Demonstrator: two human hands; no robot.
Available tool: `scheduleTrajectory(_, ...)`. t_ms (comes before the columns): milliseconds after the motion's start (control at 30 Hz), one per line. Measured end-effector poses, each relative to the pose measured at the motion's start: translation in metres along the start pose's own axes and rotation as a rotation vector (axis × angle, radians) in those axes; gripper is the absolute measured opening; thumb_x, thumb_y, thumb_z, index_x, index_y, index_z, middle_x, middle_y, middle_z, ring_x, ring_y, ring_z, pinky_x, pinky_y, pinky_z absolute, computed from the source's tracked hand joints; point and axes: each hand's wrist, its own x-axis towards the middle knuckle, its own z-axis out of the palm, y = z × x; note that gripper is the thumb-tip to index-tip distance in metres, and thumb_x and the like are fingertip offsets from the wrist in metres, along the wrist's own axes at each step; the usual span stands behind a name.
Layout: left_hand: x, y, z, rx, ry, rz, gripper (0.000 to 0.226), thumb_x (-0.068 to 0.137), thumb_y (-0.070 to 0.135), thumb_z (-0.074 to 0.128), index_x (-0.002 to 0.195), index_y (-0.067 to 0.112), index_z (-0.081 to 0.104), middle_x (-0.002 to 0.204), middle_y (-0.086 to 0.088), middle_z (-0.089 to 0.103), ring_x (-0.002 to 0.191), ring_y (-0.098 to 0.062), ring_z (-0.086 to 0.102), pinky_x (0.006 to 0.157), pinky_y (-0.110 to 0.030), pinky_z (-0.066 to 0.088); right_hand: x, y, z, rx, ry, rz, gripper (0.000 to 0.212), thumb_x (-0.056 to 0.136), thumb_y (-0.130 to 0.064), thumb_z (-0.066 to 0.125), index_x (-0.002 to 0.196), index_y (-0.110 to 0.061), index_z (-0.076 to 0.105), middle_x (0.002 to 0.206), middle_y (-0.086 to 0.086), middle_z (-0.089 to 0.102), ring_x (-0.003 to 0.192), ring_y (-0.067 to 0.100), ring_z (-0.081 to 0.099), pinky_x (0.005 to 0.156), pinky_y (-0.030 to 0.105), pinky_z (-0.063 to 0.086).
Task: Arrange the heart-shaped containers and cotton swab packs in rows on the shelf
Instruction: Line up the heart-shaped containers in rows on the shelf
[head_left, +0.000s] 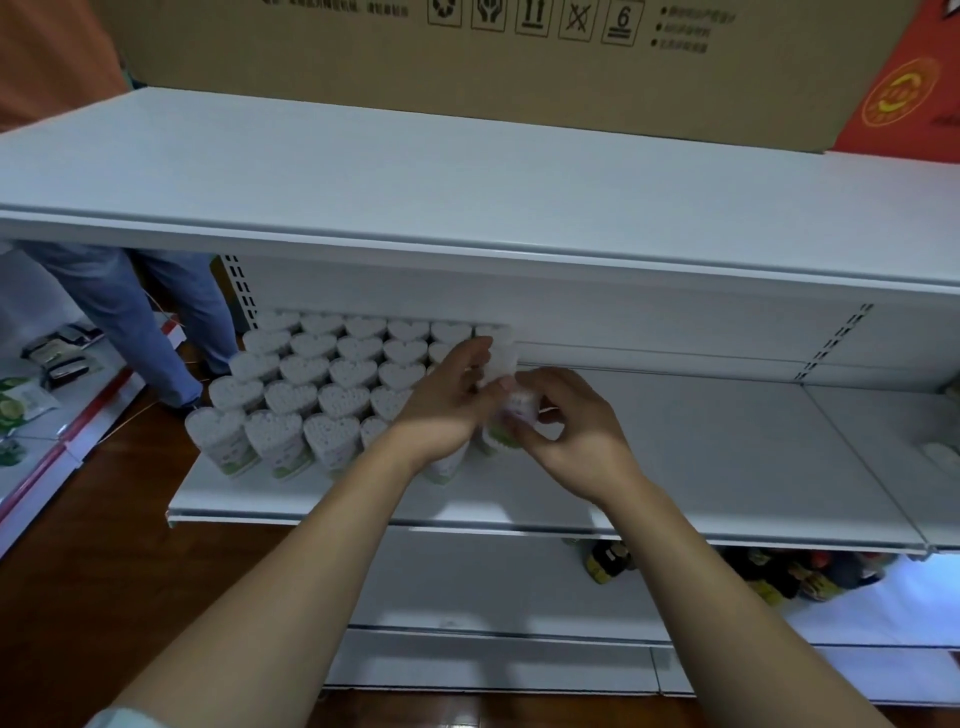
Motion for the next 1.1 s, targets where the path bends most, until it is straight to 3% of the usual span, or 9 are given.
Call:
scheduleTrajectory(100,-0.005,-0.013,-0.009,0.478,0.022,0.117,0.044,0.104,0.036,0.039,0.138,0.013,0.055,0.141,-0.004,0.055,0.130,-0.021,0.049,0.101,-0.025,0.037,-0.022,0.015,0.004,-0.103,-0.007,0.010,0.050,0.082,-0.033,0.076,0.129,-0.023,0.061,0.123,-0.004,0.053,0.094,0.010,0.062,0.080,0.030,0.057)
scheduleTrajectory(167,-0.011,-0.029,-0.015,0.773,-0.019,0.189,0.064,0.094,0.042,0.023,0.130,0.006,0.061,0.136,-0.013,0.058,0.130,-0.033,0.048,0.107,-0.037,0.036,-0.036,0.018,0.013,-0.226,-0.059,0.017,0.056,0.085,-0.041,0.068,0.137,-0.026,0.055,0.129,0.001,0.048,0.091,0.018,0.065,0.076,0.033,0.059)
scheduleTrajectory(267,-0.017,-0.057,-0.016,0.992,0.001,0.171,0.065,0.093,0.041,0.022,0.130,0.007,0.063,0.143,-0.014,0.055,0.138,-0.039,0.043,0.114,-0.052,0.032,-0.049,0.017,0.032,-0.331,-0.085,0.000,0.056,0.087,-0.043,0.066,0.138,-0.022,0.054,0.135,0.011,0.046,0.090,0.027,0.066,0.069,0.034,0.059)
scheduleTrajectory(433,-0.018,-0.068,-0.011,1.046,0.027,0.257,0.046,0.093,0.028,0.038,0.110,0.002,0.072,0.121,-0.020,0.068,0.112,-0.043,0.065,0.091,-0.059,0.053,-0.053,0.022,0.061,-0.468,-0.076,0.008,0.058,0.085,-0.033,0.074,0.137,-0.018,0.055,0.139,0.019,0.048,0.098,0.039,0.063,0.065,0.041,0.059)
scheduleTrajectory(600,-0.018,-0.070,-0.012,1.055,0.032,0.285,0.048,0.094,0.029,0.037,0.111,0.001,0.072,0.122,-0.021,0.068,0.112,-0.043,0.065,0.092,-0.057,0.053,-0.049,0.022,0.068,-0.584,-0.014,-0.005,0.056,0.086,-0.034,0.075,0.135,-0.014,0.059,0.136,0.022,0.055,0.108,0.041,0.061,0.078,0.043,0.058)
scheduleTrajectory(733,-0.016,-0.070,-0.011,1.017,0.037,0.257,0.051,0.095,0.032,0.034,0.114,0.002,0.071,0.126,-0.020,0.066,0.117,-0.042,0.062,0.096,-0.056,0.050,-0.051,0.019,0.069,-0.591,-0.020,0.002,0.053,0.091,-0.036,0.060,0.139,-0.014,0.056,0.140,0.022,0.052,0.116,0.041,0.057,0.086,0.045,0.056)
scheduleTrajectory(867,-0.015,-0.070,-0.012,0.988,0.030,0.244,0.055,0.093,0.031,0.031,0.119,0.000,0.068,0.130,-0.022,0.063,0.122,-0.044,0.058,0.100,-0.057,0.046,-0.052,0.017,0.068,-0.594,-0.034,0.021,0.056,0.090,-0.035,0.059,0.142,-0.015,0.052,0.143,0.024,0.048,0.119,0.043,0.054,0.088,0.046,0.055)
scheduleTrajectory(1100,-0.013,-0.061,-0.006,0.963,0.117,0.308,0.049,0.092,0.026,0.034,0.117,0.000,0.067,0.123,-0.021,0.065,0.116,-0.043,0.060,0.099,-0.056,0.047,-0.054,0.008,0.055,-0.635,-0.069,0.061,0.064,0.093,-0.047,0.044,0.149,-0.015,0.042,0.151,0.023,0.041,0.130,0.043,0.047,0.100,0.049,0.048)
